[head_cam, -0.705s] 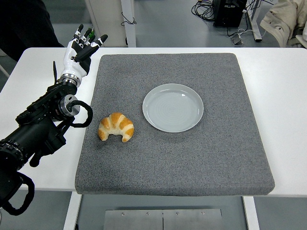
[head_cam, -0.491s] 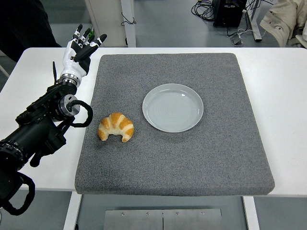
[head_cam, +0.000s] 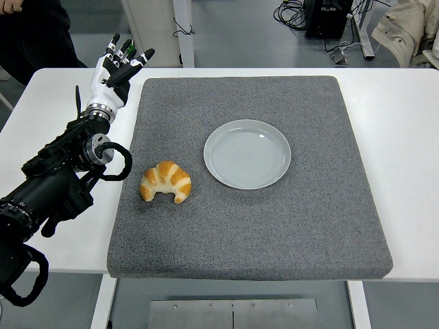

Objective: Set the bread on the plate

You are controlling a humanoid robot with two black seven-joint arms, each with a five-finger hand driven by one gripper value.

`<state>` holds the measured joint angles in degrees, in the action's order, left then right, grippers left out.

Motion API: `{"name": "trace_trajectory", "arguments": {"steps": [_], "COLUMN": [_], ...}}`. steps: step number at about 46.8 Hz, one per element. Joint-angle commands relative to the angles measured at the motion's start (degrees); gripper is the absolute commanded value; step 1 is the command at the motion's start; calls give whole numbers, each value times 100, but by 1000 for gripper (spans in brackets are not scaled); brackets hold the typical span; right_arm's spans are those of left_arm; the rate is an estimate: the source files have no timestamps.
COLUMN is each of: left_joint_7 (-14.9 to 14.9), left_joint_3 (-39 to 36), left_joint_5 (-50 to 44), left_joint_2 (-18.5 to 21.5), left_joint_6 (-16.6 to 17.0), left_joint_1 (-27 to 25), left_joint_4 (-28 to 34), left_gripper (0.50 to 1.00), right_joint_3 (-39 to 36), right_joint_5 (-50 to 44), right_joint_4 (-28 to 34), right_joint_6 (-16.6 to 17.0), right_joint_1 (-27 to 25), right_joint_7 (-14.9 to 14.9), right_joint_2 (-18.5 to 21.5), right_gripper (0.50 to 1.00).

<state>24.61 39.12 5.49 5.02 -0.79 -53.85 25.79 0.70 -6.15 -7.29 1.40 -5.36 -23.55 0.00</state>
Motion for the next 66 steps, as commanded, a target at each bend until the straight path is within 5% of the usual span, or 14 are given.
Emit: {"name": "trace_trajectory", "arguments": {"steps": [1,16,27,66], "left_joint_7": [0,-167,-852,-1186], "left_joint_3": [-18,-423,-1152,-1627], "left_joint_5": [14,23,234,2272], "left_joint_2": [87,658,1212,2319], "left_joint_6": [0,149,237,396], "left_joint_1": [-12,-21,-337,-557], "left_joint_4": [31,664,1104,2448], "left_gripper": [980,975,965,958], "right_joint_3": [0,0,0,0], "right_joint_5": [0,0,0,0], "right_joint_4": [0,0,0,0], "right_joint_6": [0,9,0,0], "right_joint_1": [0,0,0,0], "right_joint_7": [0,0,0,0], "right_joint_2": [0,0,0,0], "right_gripper": [1000,1000,1000,1000]}}
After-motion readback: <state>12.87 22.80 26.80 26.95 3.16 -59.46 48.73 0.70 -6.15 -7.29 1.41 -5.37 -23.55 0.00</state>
